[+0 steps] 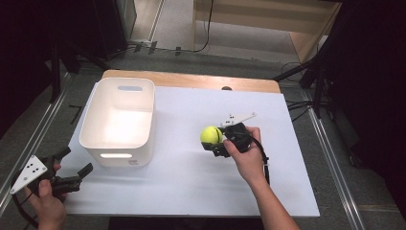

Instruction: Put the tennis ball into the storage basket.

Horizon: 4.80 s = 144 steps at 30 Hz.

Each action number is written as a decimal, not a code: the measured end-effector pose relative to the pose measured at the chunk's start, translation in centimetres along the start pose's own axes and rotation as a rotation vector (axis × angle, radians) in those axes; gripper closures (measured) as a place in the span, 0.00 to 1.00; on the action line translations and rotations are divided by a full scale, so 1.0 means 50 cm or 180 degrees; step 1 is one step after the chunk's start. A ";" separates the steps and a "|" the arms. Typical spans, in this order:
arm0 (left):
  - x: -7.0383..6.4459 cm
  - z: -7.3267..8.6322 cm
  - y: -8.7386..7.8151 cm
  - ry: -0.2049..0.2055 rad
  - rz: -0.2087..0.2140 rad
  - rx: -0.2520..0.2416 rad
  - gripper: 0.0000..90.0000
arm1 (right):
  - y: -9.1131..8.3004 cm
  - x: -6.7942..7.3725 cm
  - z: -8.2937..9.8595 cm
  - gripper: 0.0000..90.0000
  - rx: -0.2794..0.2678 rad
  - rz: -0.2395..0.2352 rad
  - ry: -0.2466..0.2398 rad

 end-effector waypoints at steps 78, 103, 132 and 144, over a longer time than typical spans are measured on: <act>-0.004 0.001 0.002 0.0048 0.0077 0.0046 0.00 | 0.093 0.078 -0.217 0.28 -0.0180 -0.0362 -0.0522; -0.004 0.001 0.002 0.0042 0.0090 0.0054 0.00 | 0.098 0.096 -0.276 0.28 -0.0218 -0.0393 -0.0664; -0.005 0.001 0.003 0.0039 0.0103 0.0074 0.00 | 0.149 0.142 -0.331 0.27 -0.0165 -0.0548 -0.0828; -0.005 0.002 0.003 0.0053 0.0112 0.0088 0.00 | 0.196 0.155 -0.328 0.27 -0.0027 -0.0602 -0.0900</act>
Point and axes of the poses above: each handheld gripper's, and its own axes: y roughly forward along the jaws, z roughly out of its underside, x roughly to its left, the point moved 6 cm from there along y, roughly forward along the jaws, and after that the axes turned 14 degrees about -y, right-handed, at the moved point
